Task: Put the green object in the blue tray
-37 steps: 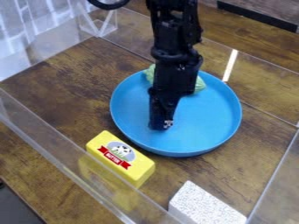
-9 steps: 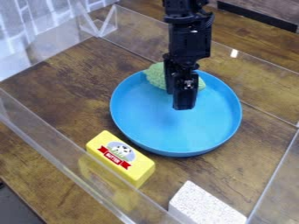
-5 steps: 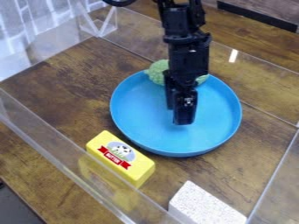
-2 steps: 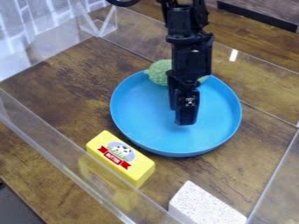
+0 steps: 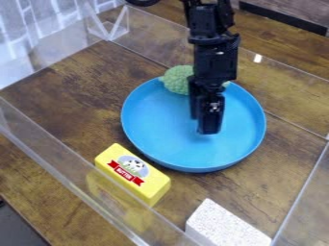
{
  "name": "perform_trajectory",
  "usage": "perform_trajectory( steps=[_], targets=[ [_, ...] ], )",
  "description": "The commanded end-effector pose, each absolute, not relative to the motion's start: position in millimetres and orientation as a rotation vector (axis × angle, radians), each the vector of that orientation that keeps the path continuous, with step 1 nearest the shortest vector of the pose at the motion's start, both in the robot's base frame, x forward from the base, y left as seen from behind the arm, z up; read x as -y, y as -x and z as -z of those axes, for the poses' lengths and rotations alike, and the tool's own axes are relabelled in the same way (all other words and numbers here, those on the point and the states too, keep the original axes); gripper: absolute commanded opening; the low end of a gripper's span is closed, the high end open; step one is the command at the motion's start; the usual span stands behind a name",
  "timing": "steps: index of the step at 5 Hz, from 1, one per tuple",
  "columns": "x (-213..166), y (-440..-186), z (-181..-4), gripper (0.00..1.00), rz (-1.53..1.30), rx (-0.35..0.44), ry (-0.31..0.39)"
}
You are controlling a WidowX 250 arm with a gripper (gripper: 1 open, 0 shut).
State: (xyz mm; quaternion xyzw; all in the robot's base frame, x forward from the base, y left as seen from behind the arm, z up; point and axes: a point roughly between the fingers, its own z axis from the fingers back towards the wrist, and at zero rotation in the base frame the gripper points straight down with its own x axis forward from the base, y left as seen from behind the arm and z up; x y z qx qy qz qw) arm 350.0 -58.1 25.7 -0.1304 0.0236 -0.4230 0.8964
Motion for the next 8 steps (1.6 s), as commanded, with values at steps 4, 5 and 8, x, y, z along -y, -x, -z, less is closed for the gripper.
perform_trajectory(
  steps=[4,5,8],
  targets=[
    [70.2,-327.0,-7.5,1.00,1.111,-0.125,0.305],
    [69.1,-326.0,-6.6,1.00,1.120,-0.134,0.317],
    [74.7,-317.5,-2.8,1.00,0.988,-0.126,0.358]
  ],
)
